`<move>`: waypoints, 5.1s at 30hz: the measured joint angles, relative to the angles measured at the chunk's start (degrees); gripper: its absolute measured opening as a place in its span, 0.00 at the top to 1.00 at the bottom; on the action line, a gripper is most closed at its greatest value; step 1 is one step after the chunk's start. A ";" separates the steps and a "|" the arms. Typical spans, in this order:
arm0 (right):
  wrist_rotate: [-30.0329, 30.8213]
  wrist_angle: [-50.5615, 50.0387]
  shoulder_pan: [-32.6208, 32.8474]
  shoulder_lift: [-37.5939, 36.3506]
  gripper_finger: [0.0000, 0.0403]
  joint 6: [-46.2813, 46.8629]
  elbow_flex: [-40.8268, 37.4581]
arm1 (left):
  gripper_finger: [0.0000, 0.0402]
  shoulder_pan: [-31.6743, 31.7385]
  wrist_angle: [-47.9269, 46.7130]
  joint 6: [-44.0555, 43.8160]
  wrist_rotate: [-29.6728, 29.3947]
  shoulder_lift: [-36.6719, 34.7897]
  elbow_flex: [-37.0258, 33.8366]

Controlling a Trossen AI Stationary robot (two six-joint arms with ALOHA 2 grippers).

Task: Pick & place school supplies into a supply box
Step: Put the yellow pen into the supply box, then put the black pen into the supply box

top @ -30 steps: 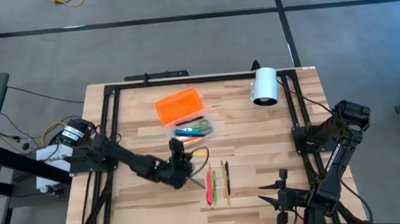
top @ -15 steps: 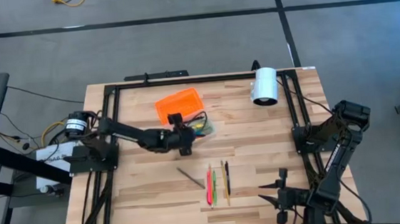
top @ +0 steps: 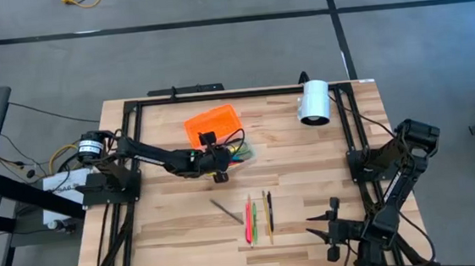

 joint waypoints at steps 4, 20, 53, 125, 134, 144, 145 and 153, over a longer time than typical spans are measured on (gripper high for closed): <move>0.00 0.36 -0.06 0.00 0.69 -0.01 0.00 | 0.77 -0.01 0.06 0.07 -0.16 0.00 0.00; -0.53 5.86 -11.51 0.00 0.69 -0.45 0.00 | 0.70 -19.06 -2.32 2.04 7.50 -5.58 0.04; -18.23 27.25 -28.23 13.00 0.69 -3.99 0.00 | 0.70 -47.50 22.64 0.46 -9.01 -5.62 -12.66; -41.91 -23.89 -28.62 16.34 0.69 19.66 17.68 | 0.70 -47.45 22.55 1.25 -8.90 -5.60 -12.66; -42.90 -23.64 -28.44 16.24 0.69 2.71 17.79 | 0.70 -47.45 22.55 2.03 -8.90 -5.60 -12.66; -43.68 -23.22 -28.39 16.22 0.82 1.47 17.84 | 0.70 -47.45 22.57 1.99 -8.90 -5.57 -12.66; -43.74 -23.14 -28.39 16.22 0.84 1.45 17.84 | 0.70 -47.45 22.57 1.99 -8.90 -5.57 -12.66; -43.74 -23.26 -28.33 16.22 0.95 -0.14 17.84 | 0.70 -47.45 22.57 1.99 -8.90 -5.57 -12.66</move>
